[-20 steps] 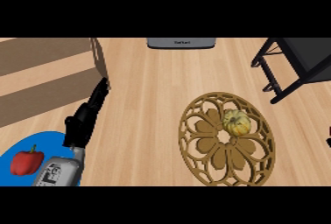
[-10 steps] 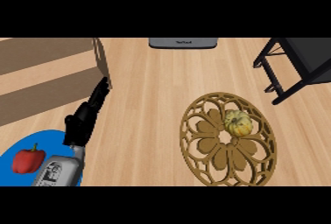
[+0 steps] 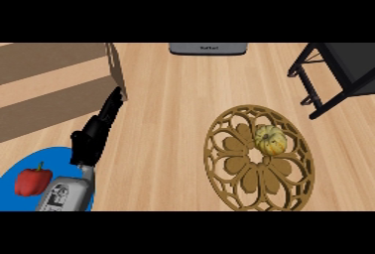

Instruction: Pick the tomato from the placemat and place it in the tiered shelf

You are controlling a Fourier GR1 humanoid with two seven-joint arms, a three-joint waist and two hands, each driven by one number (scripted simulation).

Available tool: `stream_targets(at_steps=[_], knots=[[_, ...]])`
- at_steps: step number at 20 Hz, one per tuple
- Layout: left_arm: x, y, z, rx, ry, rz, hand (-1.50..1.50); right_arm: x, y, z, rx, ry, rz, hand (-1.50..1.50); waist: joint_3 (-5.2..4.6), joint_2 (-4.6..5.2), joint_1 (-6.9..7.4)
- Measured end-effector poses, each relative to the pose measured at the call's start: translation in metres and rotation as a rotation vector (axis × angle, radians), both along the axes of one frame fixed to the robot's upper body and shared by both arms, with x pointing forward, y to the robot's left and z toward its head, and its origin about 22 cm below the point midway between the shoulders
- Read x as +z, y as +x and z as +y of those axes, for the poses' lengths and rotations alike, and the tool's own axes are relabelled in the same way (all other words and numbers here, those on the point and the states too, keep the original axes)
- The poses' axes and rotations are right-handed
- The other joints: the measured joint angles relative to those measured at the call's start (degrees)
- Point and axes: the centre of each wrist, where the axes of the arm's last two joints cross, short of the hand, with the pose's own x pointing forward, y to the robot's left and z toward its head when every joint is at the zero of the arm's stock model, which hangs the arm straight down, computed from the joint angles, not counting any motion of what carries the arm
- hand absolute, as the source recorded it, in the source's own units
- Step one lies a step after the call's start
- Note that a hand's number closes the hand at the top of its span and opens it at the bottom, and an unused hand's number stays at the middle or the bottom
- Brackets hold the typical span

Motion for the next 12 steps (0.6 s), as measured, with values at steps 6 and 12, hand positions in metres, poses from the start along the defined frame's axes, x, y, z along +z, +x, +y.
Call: stream_targets(at_steps=[6,12], knots=[[0.004,0.004,0.003,0.003,0.002,0.002,0.00,-0.005,0.023,-0.005,-0.022,-0.084,-0.037,1.50,0.00,0.03,-0.01],[0.001,0.005,0.000,-0.004,-0.004,0.004,0.00,-0.023,0.056,-0.014,-0.050,-0.133,-0.058,1.50,0.00,0.08,0.08]])
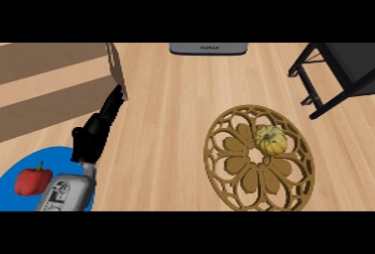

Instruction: Pick the tomato from the placemat and place it in the tiered shelf

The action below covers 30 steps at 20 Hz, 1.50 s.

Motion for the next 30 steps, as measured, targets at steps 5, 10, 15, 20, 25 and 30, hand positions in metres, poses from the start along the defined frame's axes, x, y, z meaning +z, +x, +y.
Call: stream_targets(at_steps=[5,10,15,20,25,30], knots=[[0.003,0.004,-0.004,0.001,0.010,-0.004,0.00,-0.019,0.028,-0.007,0.014,-0.095,-0.030,1.50,0.00,0.11,0.24],[-0.001,-0.005,-0.006,0.001,0.006,-0.001,0.00,-0.034,0.051,-0.017,0.022,-0.018,-0.075,1.50,0.02,0.01,0.40],[-0.004,-0.003,-0.008,-0.005,0.005,-0.004,0.00,-0.040,0.067,-0.031,0.093,0.135,-0.142,1.50,0.05,0.16,0.49],[-0.001,-0.005,-0.007,0.001,0.004,-0.010,0.00,-0.046,0.078,-0.049,0.121,0.187,-0.169,1.50,0.04,0.09,0.38],[0.000,-0.006,-0.011,-0.001,0.006,-0.012,0.00,-0.058,0.083,-0.067,0.080,0.167,-0.150,1.50,-0.03,0.11,0.38],[-0.001,-0.001,-0.012,0.002,0.003,-0.005,0.00,-0.065,0.080,-0.085,-0.115,0.128,-0.092,-1.50,0.00,0.20,0.29]])
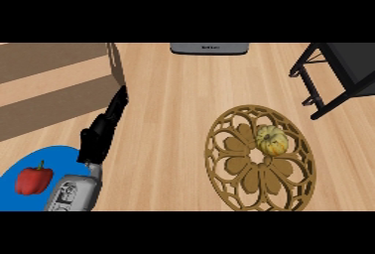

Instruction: Pick the tomato from the placemat and place it in the tiered shelf

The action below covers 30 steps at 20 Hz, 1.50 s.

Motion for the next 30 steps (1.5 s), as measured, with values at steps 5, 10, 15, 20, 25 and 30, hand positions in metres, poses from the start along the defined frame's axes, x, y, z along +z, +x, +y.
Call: stream_targets(at_steps=[5,10,15,20,25,30], knots=[[-0.001,-0.002,0.000,-0.002,0.004,-0.001,0.00,-0.006,-0.002,-0.014,-0.045,0.041,-0.005,-1.50,-0.03,-0.14,-0.02],[-0.005,-0.004,0.003,0.008,0.001,-0.002,0.00,-0.002,-0.001,-0.014,0.004,0.142,-0.037,-1.50,0.02,-0.20,-0.23],[-0.002,-0.003,0.001,0.006,0.002,0.002,0.00,0.019,-0.004,-0.018,0.076,0.210,-0.048,-1.50,0.02,-0.21,-0.28],[0.001,-0.004,0.004,0.004,0.006,-0.001,0.00,0.036,-0.012,-0.024,0.116,0.274,-0.099,-1.50,0.02,-0.24,-0.39],[0.001,0.000,0.003,0.008,0.004,0.001,0.00,0.064,-0.028,-0.041,0.116,0.413,-0.236,-1.50,0.03,-0.25,-0.58],[-0.002,-0.002,0.005,0.010,0.005,0.004,0.00,0.092,-0.065,-0.076,0.032,0.505,-0.311,-1.50,0.02,-0.26,-0.67]])
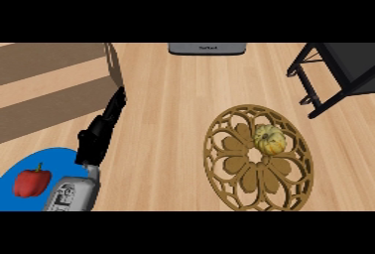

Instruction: Pick the tomato from the placemat and place it in the tiered shelf

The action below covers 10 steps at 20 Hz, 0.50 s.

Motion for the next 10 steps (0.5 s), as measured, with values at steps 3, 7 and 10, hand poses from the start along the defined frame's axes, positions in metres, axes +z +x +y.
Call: stream_targets(at_steps=[3,7,10], knots=[[0.000,-0.002,0.009,0.008,0.003,0.000,0.00,0.012,-0.030,-0.026,-0.030,0.065,0.037,-1.50,-0.02,-0.13,-0.34],[0.000,-0.004,0.006,0.017,0.000,0.001,0.00,0.012,-0.075,-0.063,-0.050,0.104,0.138,-1.50,0.05,-0.12,-0.80],[-0.002,-0.006,0.008,0.020,-0.004,0.000,0.00,0.010,-0.112,-0.089,-0.051,0.112,0.202,-1.50,0.10,-0.08,-1.02]])
